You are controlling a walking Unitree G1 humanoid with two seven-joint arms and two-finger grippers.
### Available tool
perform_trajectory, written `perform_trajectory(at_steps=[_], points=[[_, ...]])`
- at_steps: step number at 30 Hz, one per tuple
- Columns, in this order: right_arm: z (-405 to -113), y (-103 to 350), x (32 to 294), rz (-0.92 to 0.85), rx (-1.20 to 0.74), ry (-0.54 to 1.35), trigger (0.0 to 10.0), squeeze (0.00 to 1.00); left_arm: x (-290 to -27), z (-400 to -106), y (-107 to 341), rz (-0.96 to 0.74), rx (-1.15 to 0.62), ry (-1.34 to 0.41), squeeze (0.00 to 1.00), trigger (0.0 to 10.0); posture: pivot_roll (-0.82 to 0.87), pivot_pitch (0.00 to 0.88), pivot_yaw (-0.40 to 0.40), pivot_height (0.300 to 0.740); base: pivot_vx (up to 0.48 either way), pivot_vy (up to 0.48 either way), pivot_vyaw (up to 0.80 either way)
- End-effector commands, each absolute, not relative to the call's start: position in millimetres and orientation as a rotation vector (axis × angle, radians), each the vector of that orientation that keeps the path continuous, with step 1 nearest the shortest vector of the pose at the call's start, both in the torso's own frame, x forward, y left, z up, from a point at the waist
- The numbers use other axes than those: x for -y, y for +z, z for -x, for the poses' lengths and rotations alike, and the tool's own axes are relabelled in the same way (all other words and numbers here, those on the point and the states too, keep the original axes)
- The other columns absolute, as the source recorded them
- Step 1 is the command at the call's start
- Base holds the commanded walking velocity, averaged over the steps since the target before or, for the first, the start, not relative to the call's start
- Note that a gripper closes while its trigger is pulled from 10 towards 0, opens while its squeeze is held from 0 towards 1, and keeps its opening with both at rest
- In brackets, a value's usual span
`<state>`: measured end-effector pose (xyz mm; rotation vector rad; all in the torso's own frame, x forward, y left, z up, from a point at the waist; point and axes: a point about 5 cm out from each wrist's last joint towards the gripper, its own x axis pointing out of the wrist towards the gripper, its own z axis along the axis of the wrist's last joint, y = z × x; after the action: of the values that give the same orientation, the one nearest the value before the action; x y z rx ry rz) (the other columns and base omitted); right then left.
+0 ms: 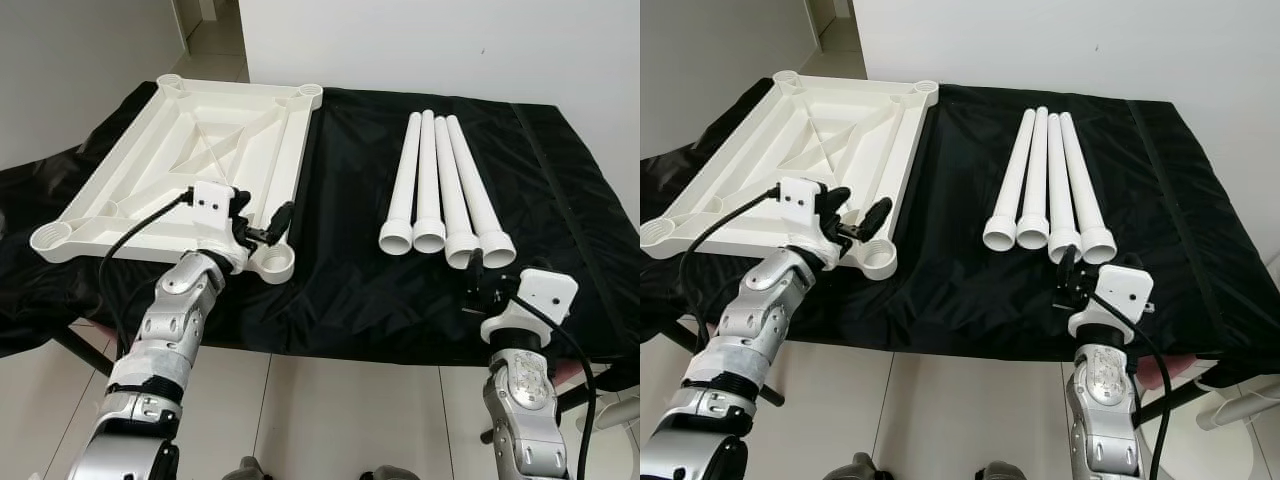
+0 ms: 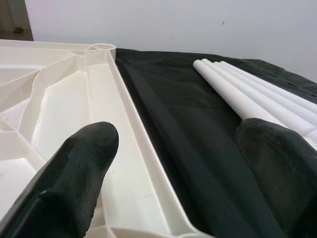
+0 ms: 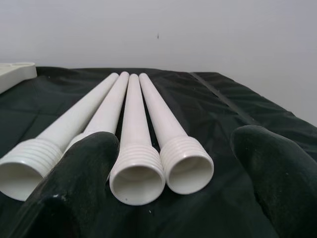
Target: Building children table
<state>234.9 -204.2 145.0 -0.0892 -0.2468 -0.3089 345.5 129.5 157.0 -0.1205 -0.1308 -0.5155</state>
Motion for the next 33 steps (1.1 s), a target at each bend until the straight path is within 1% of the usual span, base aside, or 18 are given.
perform_trajectory(at_steps=[1,6,13,20,33], points=[[-235,149,206,0.097,0.257,-0.315,10.0,0.00,-132,-349,157,0.108,0.131,-0.463,0.00,10.0,0.00,0.000,0.019,0.740,0.000,0.000,0.00],[-236,155,211,0.156,0.289,-0.329,10.0,0.00,-123,-351,166,0.133,0.157,-0.441,0.00,10.0,0.02,0.000,0.022,0.740,0.000,0.000,0.00],[-240,154,213,0.165,0.283,-0.327,10.0,0.00,-126,-353,167,0.096,0.148,-0.423,0.00,10.0,0.03,0.000,0.019,0.740,0.141,0.000,0.00],[-245,154,214,0.187,0.278,-0.311,10.0,0.00,-132,-359,172,0.096,0.168,-0.393,0.00,10.0,0.04,0.000,0.010,0.740,0.254,0.000,0.00],[-250,155,216,0.210,0.281,-0.291,10.0,0.00,-130,-359,173,0.102,0.180,-0.383,0.00,10.0,0.05,0.000,-0.015,0.740,0.292,0.000,0.00]])
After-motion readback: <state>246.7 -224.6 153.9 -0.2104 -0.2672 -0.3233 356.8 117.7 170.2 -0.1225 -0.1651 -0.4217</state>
